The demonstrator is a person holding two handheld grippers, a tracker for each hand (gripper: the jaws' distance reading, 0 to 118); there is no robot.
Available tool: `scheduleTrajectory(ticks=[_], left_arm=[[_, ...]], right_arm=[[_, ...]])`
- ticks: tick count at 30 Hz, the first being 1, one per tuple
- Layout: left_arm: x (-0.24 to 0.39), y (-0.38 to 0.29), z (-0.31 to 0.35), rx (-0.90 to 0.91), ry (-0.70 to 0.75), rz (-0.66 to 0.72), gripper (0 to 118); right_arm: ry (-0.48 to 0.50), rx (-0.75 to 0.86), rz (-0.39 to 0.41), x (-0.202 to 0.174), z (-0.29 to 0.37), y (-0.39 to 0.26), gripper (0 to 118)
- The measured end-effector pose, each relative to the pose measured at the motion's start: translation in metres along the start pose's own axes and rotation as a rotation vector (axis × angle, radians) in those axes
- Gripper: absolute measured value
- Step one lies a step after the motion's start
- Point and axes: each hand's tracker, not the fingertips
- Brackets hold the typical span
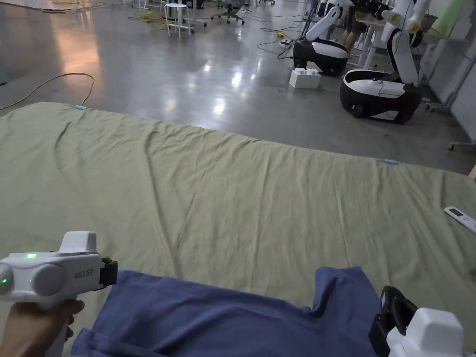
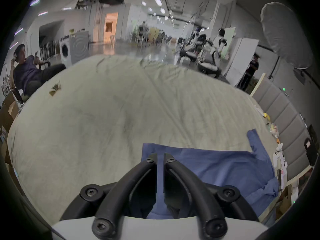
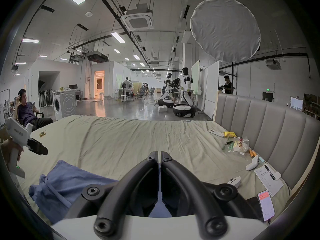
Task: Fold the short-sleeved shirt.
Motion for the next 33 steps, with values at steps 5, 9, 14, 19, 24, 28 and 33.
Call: scheduleTrajectory(ticks=[5,9,14,19,24,28,33], left_arm=[[0.002,0.017,-0.044,-0.104,0.030,-0.006,56],[0.004,0.019,-0.078,-0.223,0.072,-0.060,65],[0.004,0.013,-0.100,-0.277,0.090,-0.075,66],[0.016,0.014,-0.101,-0.235,0.134,-0.111,62],[0.029,0.008,-0.095,-0.207,0.149,-0.192,28],[0.027,0.010,-0.093,-0.185,0.122,-0.173,11],[0.018,0.014,-0.083,-0.169,0.075,-0.136,5]], right_arm=[[-0.002,-0.046,0.011,0.004,-0.011,-0.010,3],[-0.015,-0.081,0.016,0.009,-0.017,-0.017,3],[-0.036,-0.115,0.021,0.019,-0.022,-0.024,3],[-0.042,-0.153,0.011,0.025,-0.028,-0.030,3],[-0.036,-0.175,0.007,0.026,-0.035,-0.034,3],[-0.025,-0.213,-0.001,0.032,-0.051,-0.037,3],[-0.044,-0.292,0.035,0.052,-0.092,-0.039,5]])
